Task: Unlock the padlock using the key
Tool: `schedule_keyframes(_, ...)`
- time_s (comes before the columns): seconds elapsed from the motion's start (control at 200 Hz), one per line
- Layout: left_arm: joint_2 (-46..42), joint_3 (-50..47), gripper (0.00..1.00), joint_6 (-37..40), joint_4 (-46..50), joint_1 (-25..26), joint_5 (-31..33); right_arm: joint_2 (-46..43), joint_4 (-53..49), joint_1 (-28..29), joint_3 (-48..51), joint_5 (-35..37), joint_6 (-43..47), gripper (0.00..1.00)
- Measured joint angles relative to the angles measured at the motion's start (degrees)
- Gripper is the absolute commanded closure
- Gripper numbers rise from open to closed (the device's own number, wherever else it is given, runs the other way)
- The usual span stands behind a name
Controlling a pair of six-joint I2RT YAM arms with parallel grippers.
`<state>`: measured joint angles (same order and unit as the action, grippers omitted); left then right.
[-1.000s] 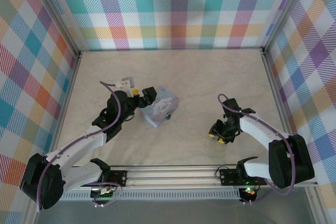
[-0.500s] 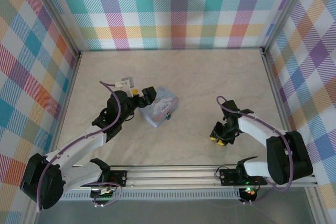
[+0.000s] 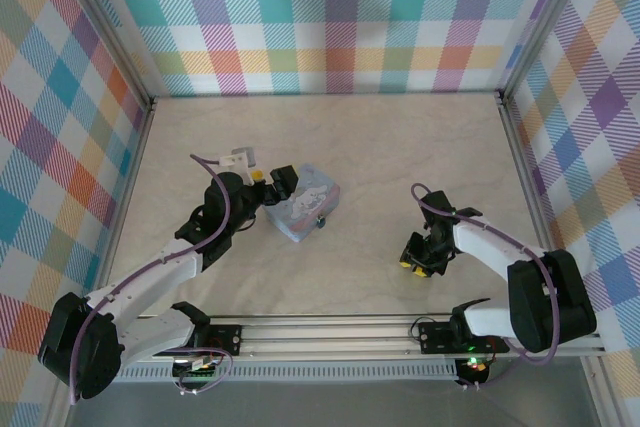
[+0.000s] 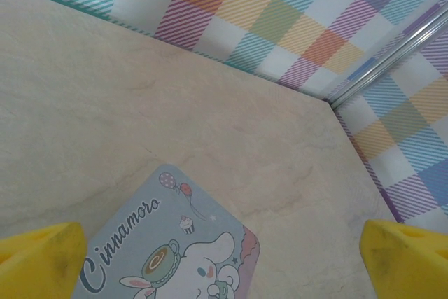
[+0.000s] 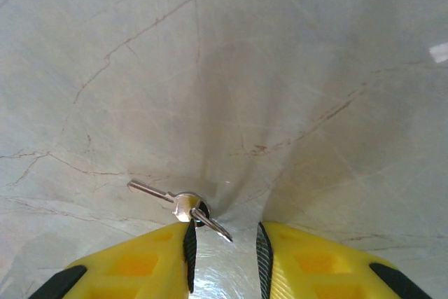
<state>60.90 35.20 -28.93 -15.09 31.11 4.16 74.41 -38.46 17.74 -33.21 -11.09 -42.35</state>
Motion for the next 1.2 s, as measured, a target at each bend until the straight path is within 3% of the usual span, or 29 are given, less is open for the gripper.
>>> schedule_keyframes(1.2, -0.37, 0.00, 0.00, -0.02, 0.13, 0.00, 0.70, 0.94, 0.72, 1.27, -0.98, 2.64, 0.04, 0.73)
